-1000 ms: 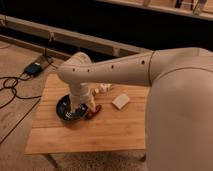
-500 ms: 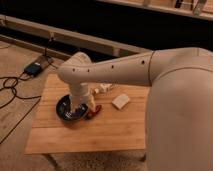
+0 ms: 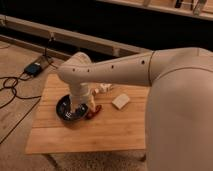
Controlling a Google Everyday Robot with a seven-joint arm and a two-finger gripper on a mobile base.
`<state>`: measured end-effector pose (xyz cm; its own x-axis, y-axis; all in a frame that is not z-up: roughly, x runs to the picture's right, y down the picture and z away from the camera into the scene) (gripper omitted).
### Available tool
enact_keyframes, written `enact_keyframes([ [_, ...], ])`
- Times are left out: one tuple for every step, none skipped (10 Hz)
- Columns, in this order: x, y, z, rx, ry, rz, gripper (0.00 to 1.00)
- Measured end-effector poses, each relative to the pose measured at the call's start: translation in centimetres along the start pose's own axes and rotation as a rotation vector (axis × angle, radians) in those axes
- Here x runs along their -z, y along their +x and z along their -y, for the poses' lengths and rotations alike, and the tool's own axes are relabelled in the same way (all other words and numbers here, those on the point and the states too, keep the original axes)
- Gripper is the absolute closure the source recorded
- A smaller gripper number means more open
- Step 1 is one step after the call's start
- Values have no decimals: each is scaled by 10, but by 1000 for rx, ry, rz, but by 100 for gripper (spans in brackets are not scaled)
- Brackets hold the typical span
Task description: Pick up the ceramic bowl
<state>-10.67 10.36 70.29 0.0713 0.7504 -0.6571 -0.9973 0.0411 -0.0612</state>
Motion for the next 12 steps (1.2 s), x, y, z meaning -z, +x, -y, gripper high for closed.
enact_keyframes([
  [0, 0, 0, 0, 0, 0, 35],
  [0, 0, 0, -1, -1, 0, 35],
  [-3, -2, 2, -6, -2, -4, 35],
  [-6, -6, 8, -10, -3, -6, 35],
  [-14, -12, 12, -4, -7, -8, 35],
  [-20, -18, 15, 4, -15, -7, 35],
  [-30, -29, 16, 24, -22, -5, 35],
  [-36, -35, 15, 38, -34, -7, 35],
  [-45, -43, 16, 59, -46, -4, 35],
  [-54, -53, 15, 79, -64, -2, 35],
  [-58, -60, 16, 90, -79, 2, 35],
  [-65, -69, 18, 102, -98, 7, 35],
])
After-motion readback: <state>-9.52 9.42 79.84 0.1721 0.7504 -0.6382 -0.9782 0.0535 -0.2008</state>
